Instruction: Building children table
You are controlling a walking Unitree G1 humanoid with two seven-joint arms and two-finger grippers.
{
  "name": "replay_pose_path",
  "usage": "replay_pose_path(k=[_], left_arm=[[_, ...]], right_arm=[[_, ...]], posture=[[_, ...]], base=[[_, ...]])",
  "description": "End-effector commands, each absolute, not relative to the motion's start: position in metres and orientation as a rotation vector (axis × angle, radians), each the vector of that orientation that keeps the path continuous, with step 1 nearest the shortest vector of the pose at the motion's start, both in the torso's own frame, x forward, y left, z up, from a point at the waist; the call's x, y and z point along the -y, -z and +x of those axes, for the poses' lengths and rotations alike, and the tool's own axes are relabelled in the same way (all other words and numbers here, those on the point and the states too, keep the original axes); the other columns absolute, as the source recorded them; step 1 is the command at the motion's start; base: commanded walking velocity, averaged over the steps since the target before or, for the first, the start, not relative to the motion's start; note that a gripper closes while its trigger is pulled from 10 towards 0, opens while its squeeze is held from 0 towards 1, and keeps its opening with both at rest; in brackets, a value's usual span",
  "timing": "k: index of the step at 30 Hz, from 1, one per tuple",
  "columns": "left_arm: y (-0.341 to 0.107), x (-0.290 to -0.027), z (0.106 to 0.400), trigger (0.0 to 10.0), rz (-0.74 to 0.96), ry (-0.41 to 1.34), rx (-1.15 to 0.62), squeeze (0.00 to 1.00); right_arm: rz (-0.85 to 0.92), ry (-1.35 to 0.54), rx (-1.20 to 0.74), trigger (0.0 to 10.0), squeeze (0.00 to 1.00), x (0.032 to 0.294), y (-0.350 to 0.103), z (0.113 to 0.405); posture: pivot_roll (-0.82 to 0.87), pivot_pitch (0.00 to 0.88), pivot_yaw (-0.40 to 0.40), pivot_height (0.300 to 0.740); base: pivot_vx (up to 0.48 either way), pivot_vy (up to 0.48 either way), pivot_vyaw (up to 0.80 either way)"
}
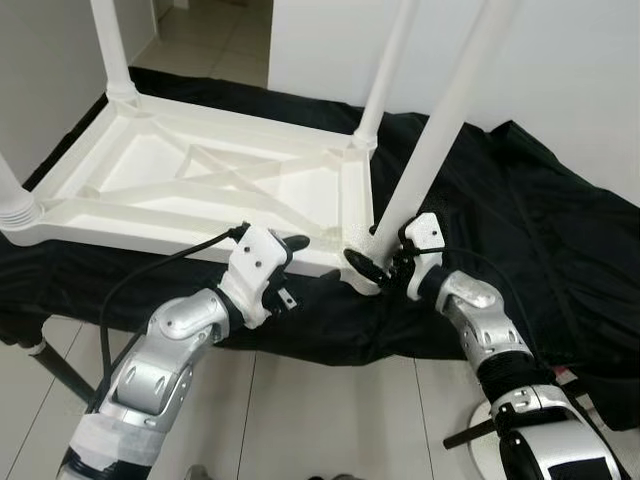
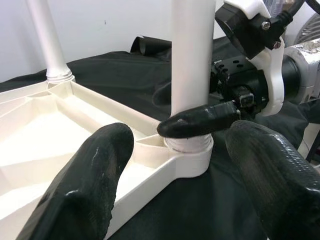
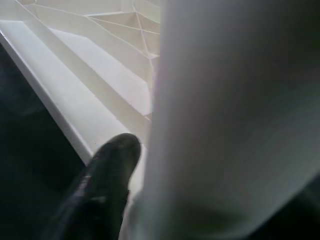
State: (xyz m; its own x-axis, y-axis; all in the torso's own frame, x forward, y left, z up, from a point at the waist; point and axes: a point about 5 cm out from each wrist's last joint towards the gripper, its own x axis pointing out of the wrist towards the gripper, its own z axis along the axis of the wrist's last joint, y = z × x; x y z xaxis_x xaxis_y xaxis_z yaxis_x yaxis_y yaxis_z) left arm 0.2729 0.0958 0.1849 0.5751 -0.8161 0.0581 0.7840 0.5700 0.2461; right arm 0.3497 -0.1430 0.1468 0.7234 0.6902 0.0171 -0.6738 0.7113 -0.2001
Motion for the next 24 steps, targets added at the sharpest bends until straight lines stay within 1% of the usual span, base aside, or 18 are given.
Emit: replay_pose_path(k=[1, 7, 8, 12, 14, 18, 24], left_arm=[[-0.183, -0.093, 0.274, 10.0, 0.196, 0.952, 0.158, 0.00], [-0.183, -0.093, 0.274, 10.0, 0.193, 0.953, 0.159, 0.00], [-0.183, -0.093, 0.273, 10.0, 0.192, 0.954, 0.159, 0.00], [-0.183, -0.093, 0.273, 10.0, 0.191, 0.957, 0.158, 0.00], [-0.182, -0.092, 0.273, 10.0, 0.191, 0.959, 0.157, 0.00], [-0.182, -0.092, 0.273, 10.0, 0.190, 0.962, 0.155, 0.00], [-0.180, -0.092, 0.273, 10.0, 0.195, 0.963, 0.151, 0.00]], right_arm=[[-0.209, -0.788, 0.062, 0.0, 0.00, 0.142, -0.140, 0.349], [-0.205, -0.793, 0.053, 0.0, 0.00, 0.147, -0.137, 0.349], [-0.197, -0.789, 0.045, 10.0, 0.00, 0.148, -0.136, 0.349], [-0.165, -0.791, 0.041, 10.0, 0.00, 0.150, -0.134, 0.348], [-0.126, -0.765, 0.046, 10.0, 0.00, 0.149, -0.135, 0.349], [-0.102, -0.737, 0.047, 10.0, 0.00, 0.148, -0.136, 0.349], [-0.049, -0.653, 0.039, 10.0, 0.00, 0.139, -0.134, 0.346]], posture=[[0.10, 0.096, -0.131, 0.740], [0.09, 0.096, -0.132, 0.740], [0.09, 0.097, -0.133, 0.740], [0.09, 0.099, -0.131, 0.740], [0.08, 0.100, -0.129, 0.740], [0.08, 0.104, -0.131, 0.740], [0.08, 0.104, -0.134, 0.740]], base=[[0.000, 0.000, 0.00], [0.000, 0.000, 0.00], [0.000, 0.000, 0.00], [0.000, 0.000, 0.00], [0.000, 0.000, 0.00], [0.000, 0.000, 0.00], [0.000, 0.000, 0.00]])
